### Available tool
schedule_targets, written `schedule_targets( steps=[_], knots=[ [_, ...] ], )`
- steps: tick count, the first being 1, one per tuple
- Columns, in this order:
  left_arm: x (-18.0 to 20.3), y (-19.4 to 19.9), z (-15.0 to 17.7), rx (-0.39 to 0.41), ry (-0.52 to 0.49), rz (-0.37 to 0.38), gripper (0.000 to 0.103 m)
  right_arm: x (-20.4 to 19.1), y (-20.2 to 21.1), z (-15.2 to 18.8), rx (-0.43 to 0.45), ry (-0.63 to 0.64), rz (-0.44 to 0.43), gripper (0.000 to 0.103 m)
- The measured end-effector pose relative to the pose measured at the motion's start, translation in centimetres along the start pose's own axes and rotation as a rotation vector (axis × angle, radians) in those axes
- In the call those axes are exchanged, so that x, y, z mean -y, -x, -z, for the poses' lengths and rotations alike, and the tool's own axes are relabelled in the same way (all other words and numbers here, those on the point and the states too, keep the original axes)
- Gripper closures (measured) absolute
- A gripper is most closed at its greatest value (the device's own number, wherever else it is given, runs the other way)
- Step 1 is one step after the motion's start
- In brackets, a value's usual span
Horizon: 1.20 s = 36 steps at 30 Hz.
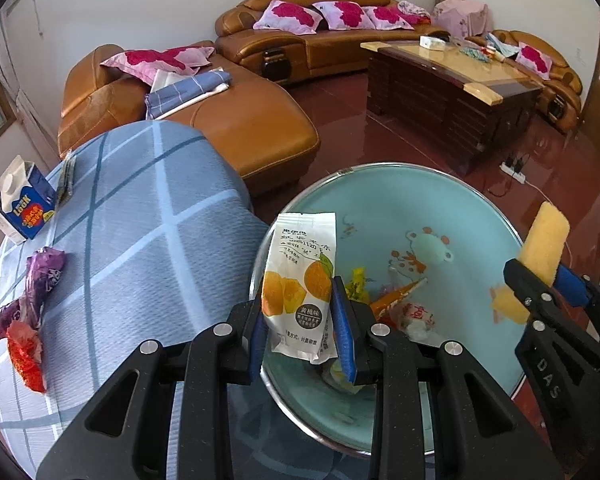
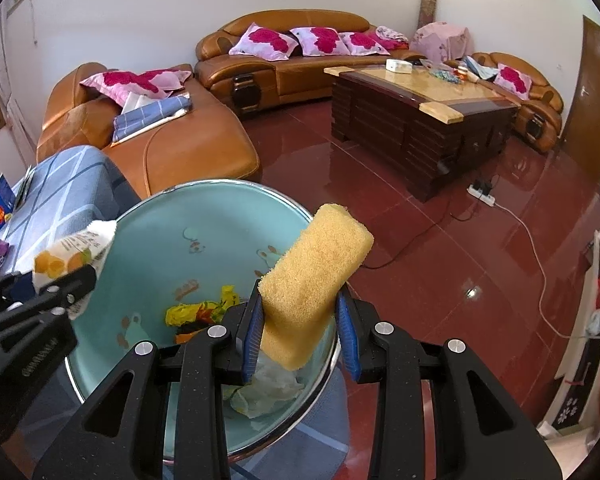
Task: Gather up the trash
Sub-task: 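Drop the sponge cake into the teal bucket with the right tool while the left tool drops the orange-print bag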
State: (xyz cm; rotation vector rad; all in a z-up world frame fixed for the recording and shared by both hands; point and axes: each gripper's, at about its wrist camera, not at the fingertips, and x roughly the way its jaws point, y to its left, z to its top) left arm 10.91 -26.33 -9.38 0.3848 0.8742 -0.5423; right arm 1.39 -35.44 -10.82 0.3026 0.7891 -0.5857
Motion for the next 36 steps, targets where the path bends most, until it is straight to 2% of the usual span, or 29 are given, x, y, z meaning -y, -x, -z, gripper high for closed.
schedule_targets(
  steps=[6, 8, 10, 15, 23, 24, 25, 29, 30, 31, 36],
  knots=[
    [0.0, -0.7, 0.1, -0.023, -0.006, -0.008, 0.069, 0.0, -0.1, 0.0, -0.003, -0.001, -0.001, 0.069],
    [-0.2, -0.7, 0.2, -0.023, -0.003, -0.012, 0.061, -0.2, 0.1, 0.0, -0.002, -0.002, -0.003, 0.069],
    [-0.2, -0.5, 0.2, -0.016, -0.001, -0.015, 0.046, -0.2, 0.1, 0.0, 0.001, 0.001, -0.001, 0.069],
    [-1.2, 0.6, 0.3, 0.018, 0.017, -0.035, 0.034, -0.4, 0.0, 0.1, 0.000, 0.008, -0.006, 0.069],
    [-3.8, 1.1, 0.5, 0.021, 0.076, -0.089, 0.033, -1.6, -1.9, 0.1, -0.031, 0.049, -0.032, 0.067],
    [-3.9, 1.0, 0.5, 0.018, 0.078, -0.095, 0.033, -1.8, -2.1, 0.1, -0.035, 0.056, -0.038, 0.062],
    [-4.1, 0.9, 0.6, 0.015, 0.081, -0.101, 0.033, -2.0, -2.3, 0.2, -0.039, 0.062, -0.039, 0.052],
    [-4.3, 0.8, 0.6, 0.007, 0.085, -0.111, 0.032, -2.5, -1.9, 0.3, -0.013, 0.078, -0.052, 0.035],
    [-4.2, 0.8, 0.6, 0.008, 0.085, -0.114, 0.028, -2.5, -1.6, 0.2, -0.001, 0.081, -0.047, 0.031],
    [-4.1, 0.9, 0.6, 0.012, 0.084, -0.120, 0.025, -2.4, -1.4, 0.2, 0.007, 0.079, -0.044, 0.031],
    [-3.8, 1.1, 0.5, 0.016, 0.085, -0.129, 0.024, -1.2, -0.6, 0.0, 0.035, 0.014, -0.029, 0.029]
  ],
)
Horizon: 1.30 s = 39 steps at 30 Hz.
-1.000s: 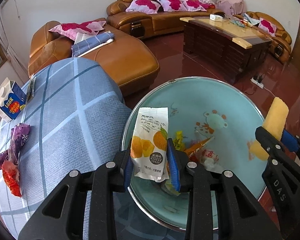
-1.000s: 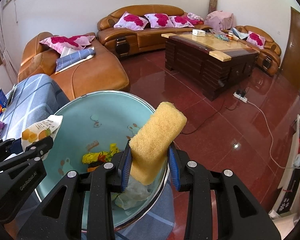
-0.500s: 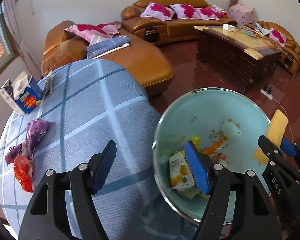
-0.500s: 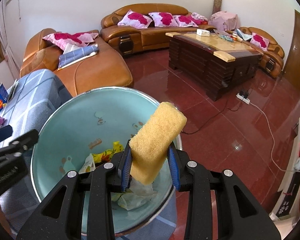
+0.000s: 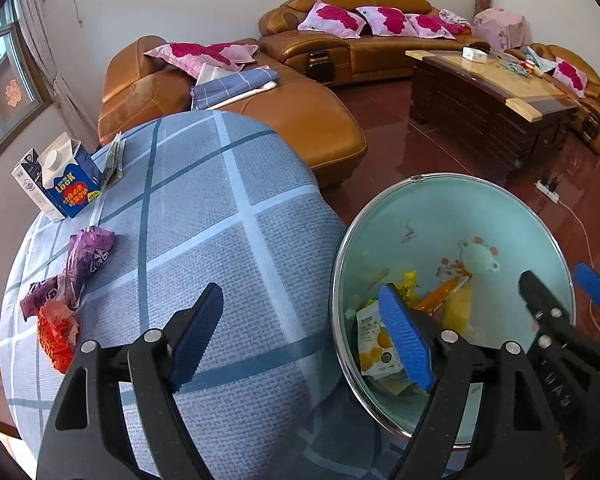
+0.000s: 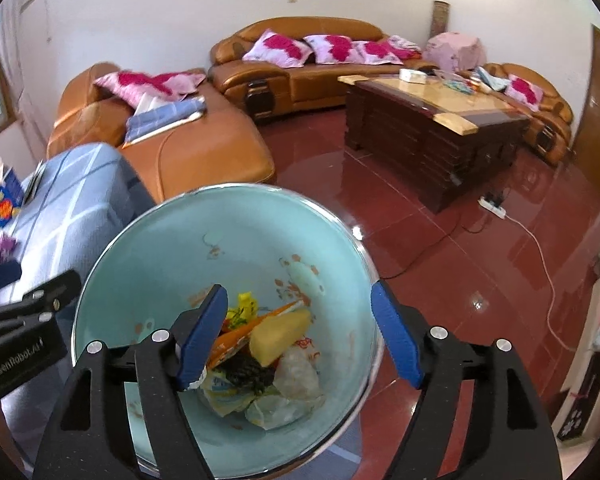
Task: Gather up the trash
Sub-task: 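Drop the sponge cake into the teal bucket with the right tool while the left tool drops the orange-print bag, then move both open tools back over the table toward the remaining wrappers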
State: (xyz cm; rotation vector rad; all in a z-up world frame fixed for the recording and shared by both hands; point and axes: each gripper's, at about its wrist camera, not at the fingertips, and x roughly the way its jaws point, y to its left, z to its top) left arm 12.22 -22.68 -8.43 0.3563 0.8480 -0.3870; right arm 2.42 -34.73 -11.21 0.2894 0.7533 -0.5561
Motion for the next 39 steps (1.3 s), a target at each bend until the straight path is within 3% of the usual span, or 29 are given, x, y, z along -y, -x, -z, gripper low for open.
schedule_targets(
  steps=[6, 10, 25, 32, 39],
  knots=[
    [0.7, 0.4, 0.3, -0.001, -0.016, -0.002, 0.018, 1.4, 0.9, 0.0, 0.022, -0.091, 0.002, 0.017],
    [0.7, 0.8, 0.7, -0.001, -0.014, 0.001, 0.017, 1.0, 1.4, 0.0, 0.036, -0.072, 0.069, 0.014],
    [-0.3, 2.6, 2.3, 0.009, 0.004, 0.007, 0.015, 1.2, 3.5, 1.6, 0.108, -0.122, 0.140, 0.014],
    [-1.7, 3.1, 3.5, 0.003, 0.018, 0.003, 0.015, 0.2, 4.6, 2.0, 0.104, -0.103, 0.095, 0.014],
    [-3.4, 3.3, 5.0, -0.010, 0.034, -0.004, 0.015, -1.0, 5.3, 2.5, 0.106, -0.062, 0.103, 0.015]
  ],
)
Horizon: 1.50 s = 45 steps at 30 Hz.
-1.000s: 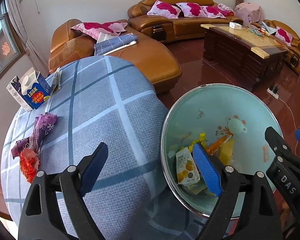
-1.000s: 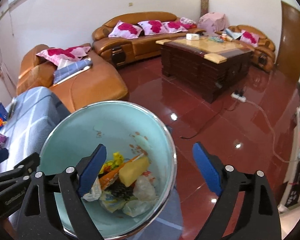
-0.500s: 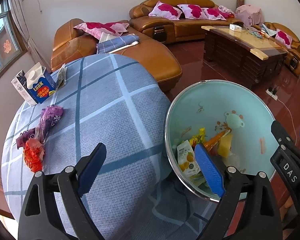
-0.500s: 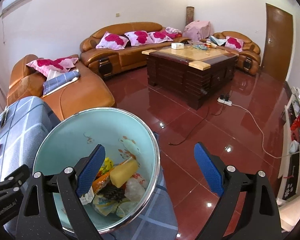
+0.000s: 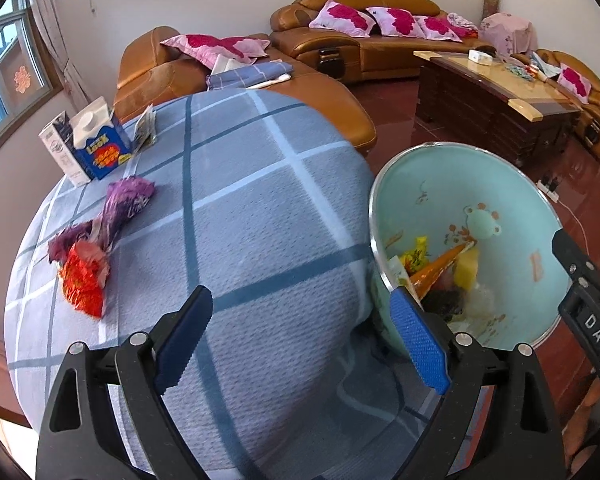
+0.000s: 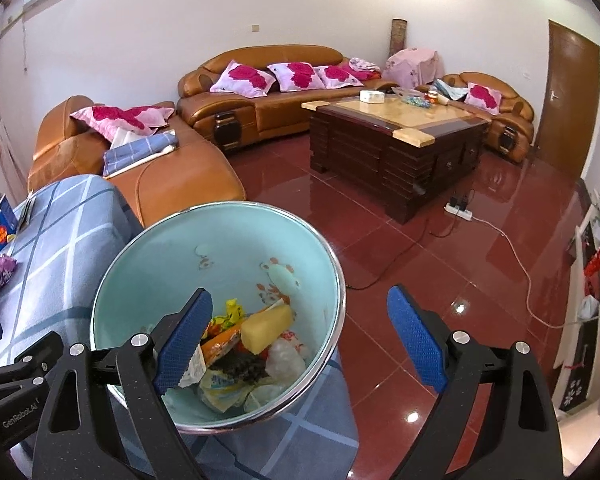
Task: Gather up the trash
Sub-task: 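Move both open tools back over the table toward the remaining wrappers, then grasp the purple foil wrapper with the right tool while the left tool approaches the blue-orange wrapper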
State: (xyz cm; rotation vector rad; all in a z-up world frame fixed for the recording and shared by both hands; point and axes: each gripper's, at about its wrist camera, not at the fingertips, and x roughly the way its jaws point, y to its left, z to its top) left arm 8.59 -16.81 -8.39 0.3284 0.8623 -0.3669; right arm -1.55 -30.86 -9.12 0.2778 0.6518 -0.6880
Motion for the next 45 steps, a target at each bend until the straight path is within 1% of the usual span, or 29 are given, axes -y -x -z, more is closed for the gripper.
schedule_targets(
  steps=[5, 10, 13, 19, 24, 29, 34, 37, 39, 42, 45],
  knots=[
    [-1.6, 0.2, 0.5, 0.006, 0.010, -0.010, 0.015, -1.0, 0.8, 0.2, 0.013, 0.009, -0.013, 0.015],
    [-3.8, 0.0, 0.9, 0.001, 0.035, -0.026, 0.015, -3.2, 1.3, 0.1, 0.021, 0.034, -0.042, 0.015],
    [-5.1, -0.1, 1.1, 0.000, 0.051, -0.036, 0.015, -4.8, 1.3, 0.3, 0.010, 0.050, -0.064, 0.015],
    [-8.9, -0.8, 2.2, -0.027, 0.121, -0.056, 0.015, -8.5, 1.4, 0.6, 0.003, 0.112, -0.103, 0.015],
    [-13.1, -1.0, 3.7, -0.041, 0.182, -0.114, 0.015, -12.0, 1.5, 0.8, -0.009, 0.170, -0.158, 0.015],
    [-18.0, -1.1, 5.1, -0.063, 0.261, -0.174, 0.015, -16.2, 1.7, 0.6, -0.017, 0.231, -0.232, 0.024],
    [-22.8, -1.0, 6.0, -0.070, 0.328, -0.272, 0.015, -20.5, 1.5, 0.2, -0.038, 0.264, -0.307, 0.033],
    [-25.2, -1.1, 6.2, -0.076, 0.379, -0.293, 0.015, -23.3, 1.1, 0.0, -0.063, 0.286, -0.362, 0.037],
    [-26.6, -1.0, 6.4, -0.075, 0.405, -0.311, 0.015, -25.1, 0.7, -0.2, -0.085, 0.290, -0.399, 0.038],
    [-28.0, -0.9, 6.5, -0.078, 0.430, -0.330, 0.015, -28.4, -0.4, -1.1, -0.139, 0.290, -0.456, 0.040],
    [-29.3, -0.9, 6.6, -0.082, 0.453, -0.341, 0.015, -31.3, -1.1, -1.6, -0.167, 0.312, -0.486, 0.041]
  ],
)
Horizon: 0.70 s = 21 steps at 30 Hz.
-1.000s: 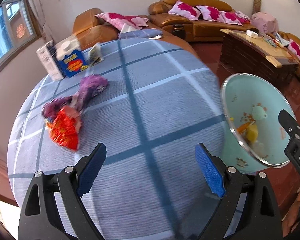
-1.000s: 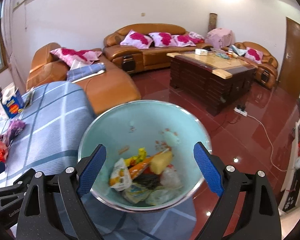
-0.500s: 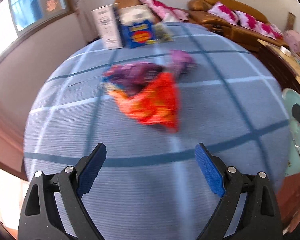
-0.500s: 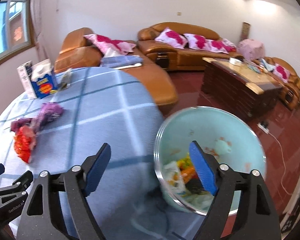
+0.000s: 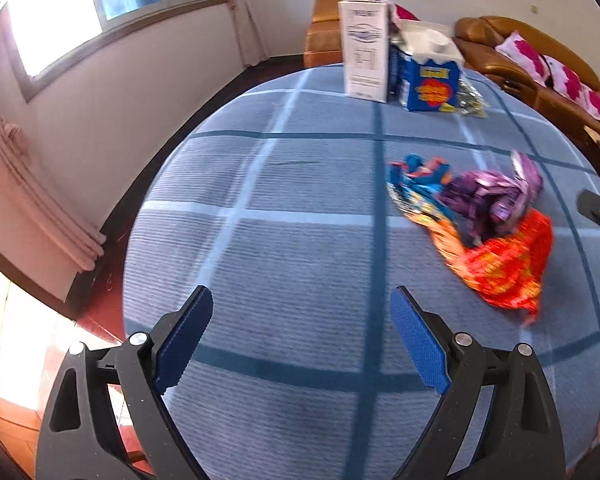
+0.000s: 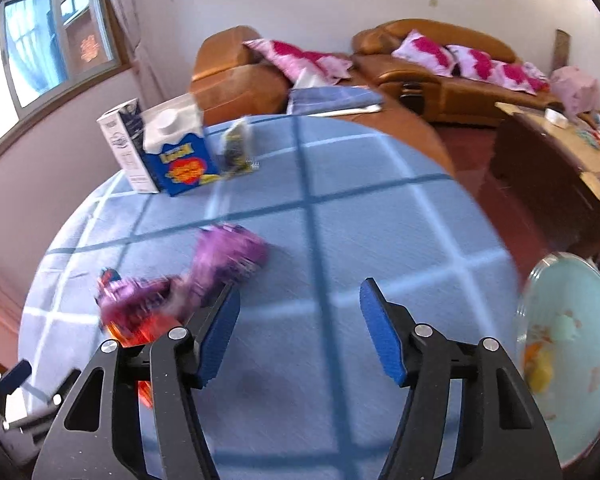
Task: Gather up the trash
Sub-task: 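Grasp the purple foil wrapper with the right tool while the left tool approaches the blue-orange wrapper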
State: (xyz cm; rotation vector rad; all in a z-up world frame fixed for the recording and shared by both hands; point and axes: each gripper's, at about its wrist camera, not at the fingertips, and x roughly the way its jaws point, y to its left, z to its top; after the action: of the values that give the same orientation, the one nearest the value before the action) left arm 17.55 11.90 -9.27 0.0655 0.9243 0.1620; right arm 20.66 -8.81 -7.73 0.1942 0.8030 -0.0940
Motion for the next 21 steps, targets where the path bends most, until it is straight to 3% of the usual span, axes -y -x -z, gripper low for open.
schedule_targets(
  steps=[4, 12, 16, 21],
  knots=[
    [-1.1, -0.5, -0.4, -0.009, 0.025, -0.014, 0.015, -1.9, -2.0, -1.3, -0.041, 0.000, -0.028, 0.042],
    [-2.0, -1.9, -1.3, -0.024, 0.037, -0.035, 0.015, -4.1, -5.4, -2.0, -0.103, 0.054, 0.005, 0.048],
    [-2.1, -2.3, -1.3, -0.035, 0.041, -0.033, 0.015, -4.5, -6.9, -1.8, -0.146, 0.063, 0.001, 0.057],
    [-1.9, -2.3, -1.3, -0.031, 0.041, -0.031, 0.015, -4.3, -6.9, -1.7, -0.133, 0.070, -0.009, 0.071]
  ],
)
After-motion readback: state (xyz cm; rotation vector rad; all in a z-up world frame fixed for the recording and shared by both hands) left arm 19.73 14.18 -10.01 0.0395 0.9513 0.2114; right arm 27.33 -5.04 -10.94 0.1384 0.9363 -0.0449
